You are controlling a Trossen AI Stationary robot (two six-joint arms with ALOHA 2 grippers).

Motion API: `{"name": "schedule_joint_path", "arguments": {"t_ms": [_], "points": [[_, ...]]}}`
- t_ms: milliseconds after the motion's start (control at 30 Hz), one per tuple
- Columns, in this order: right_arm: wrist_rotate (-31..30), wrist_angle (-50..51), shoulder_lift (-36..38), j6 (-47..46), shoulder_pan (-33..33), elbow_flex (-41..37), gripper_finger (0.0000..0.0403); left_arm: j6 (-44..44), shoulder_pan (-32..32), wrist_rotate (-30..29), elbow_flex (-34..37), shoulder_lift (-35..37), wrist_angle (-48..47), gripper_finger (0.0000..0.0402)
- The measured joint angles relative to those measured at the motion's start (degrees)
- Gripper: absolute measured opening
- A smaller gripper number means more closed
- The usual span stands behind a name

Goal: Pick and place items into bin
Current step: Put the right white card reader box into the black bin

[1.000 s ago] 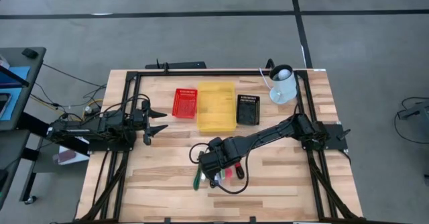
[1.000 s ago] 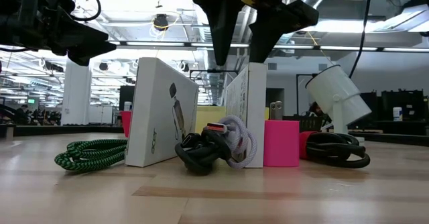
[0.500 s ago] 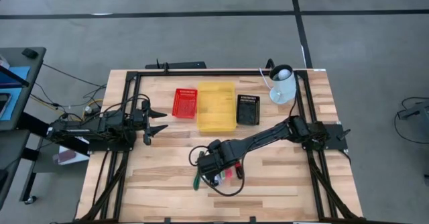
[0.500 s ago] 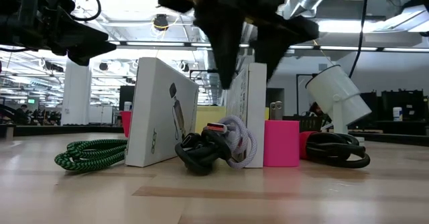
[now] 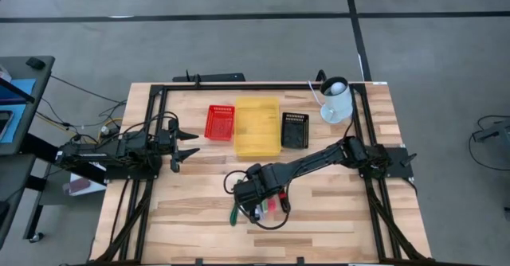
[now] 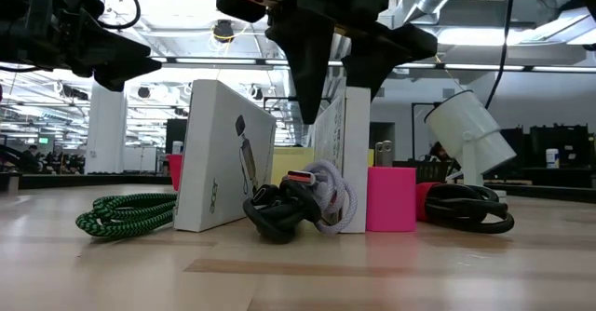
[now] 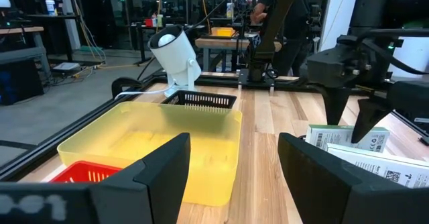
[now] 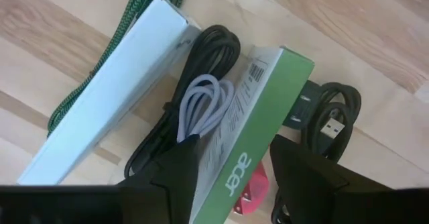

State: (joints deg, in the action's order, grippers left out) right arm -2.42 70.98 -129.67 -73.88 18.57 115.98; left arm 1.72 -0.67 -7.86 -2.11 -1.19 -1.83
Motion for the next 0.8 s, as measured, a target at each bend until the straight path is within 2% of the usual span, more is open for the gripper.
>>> {"name": "schedule_joint_path", "arguments": {"t_ms": [367, 800], "points": [[0.85, -0.14, 0.00, -0.21, 0.02, 0.00, 0.0110, 0.00, -0.01, 0.01, 0.00, 0.00, -0.01, 0.0220], [0.87, -0.15, 0.00, -1.14, 0.02, 0.00, 0.0087, 0.00, -0.02, 0.01, 0.00, 0.00, 0.01, 0.0220]]}}
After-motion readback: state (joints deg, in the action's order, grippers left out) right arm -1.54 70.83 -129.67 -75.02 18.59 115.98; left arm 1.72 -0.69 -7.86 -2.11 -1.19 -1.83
